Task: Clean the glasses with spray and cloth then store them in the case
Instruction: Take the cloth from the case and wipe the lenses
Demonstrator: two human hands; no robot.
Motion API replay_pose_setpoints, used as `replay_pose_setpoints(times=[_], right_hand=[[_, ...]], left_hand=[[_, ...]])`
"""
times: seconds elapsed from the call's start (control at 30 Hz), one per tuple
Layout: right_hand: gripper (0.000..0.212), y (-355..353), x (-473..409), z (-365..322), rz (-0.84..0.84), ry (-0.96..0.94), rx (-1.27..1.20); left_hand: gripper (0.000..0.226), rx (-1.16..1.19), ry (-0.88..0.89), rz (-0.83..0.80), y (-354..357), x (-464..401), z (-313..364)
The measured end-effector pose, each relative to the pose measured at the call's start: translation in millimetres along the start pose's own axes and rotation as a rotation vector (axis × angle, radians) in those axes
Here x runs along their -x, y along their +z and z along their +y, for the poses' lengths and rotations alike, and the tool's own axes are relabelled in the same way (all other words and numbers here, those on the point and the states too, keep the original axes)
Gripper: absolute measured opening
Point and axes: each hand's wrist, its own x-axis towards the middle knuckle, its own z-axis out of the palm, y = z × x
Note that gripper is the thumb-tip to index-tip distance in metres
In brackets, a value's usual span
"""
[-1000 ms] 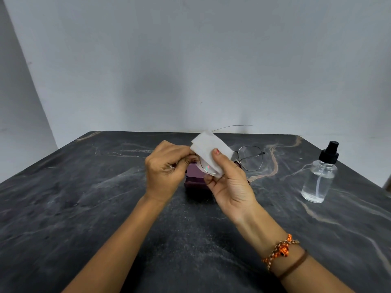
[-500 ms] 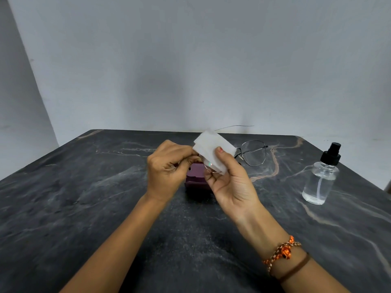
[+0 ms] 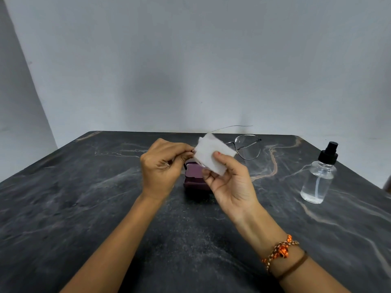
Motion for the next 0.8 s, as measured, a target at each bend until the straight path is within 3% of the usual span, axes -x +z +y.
replay_pose_setpoints(times=[0.2, 0.3, 0.47, 0.6, 0.8], right_hand=[[0.018, -2.1, -0.8, 0.0, 0.097, -0.034, 0.081], [0.030, -2.7, -0.9, 0.8, 0.034, -0.026, 0.110], [0.040, -2.7, -3.3, 1.0, -0.079, 0.023, 0.117], [0.038, -1.7, -3.7, 1.0, -0.113, 0.024, 0.058], [0.026, -2.0, -1.5, -2.8, -0.018, -0.026, 0.128]], left_hand=[[0.011, 0.021, 0.095, -0.114, 7.6, 7.2, 5.0], [0.005, -0.005, 0.088, -0.101, 7.1, 6.9, 2.8], [0.021, -0.049, 0.010, -0.024, 1.5, 2.2, -1.3], [0.013, -0.030, -0.005, -0.006, -0.6, 0.8, -1.1], [0.010, -0.004, 0.026, -0.029, 1.2, 1.7, -1.3]])
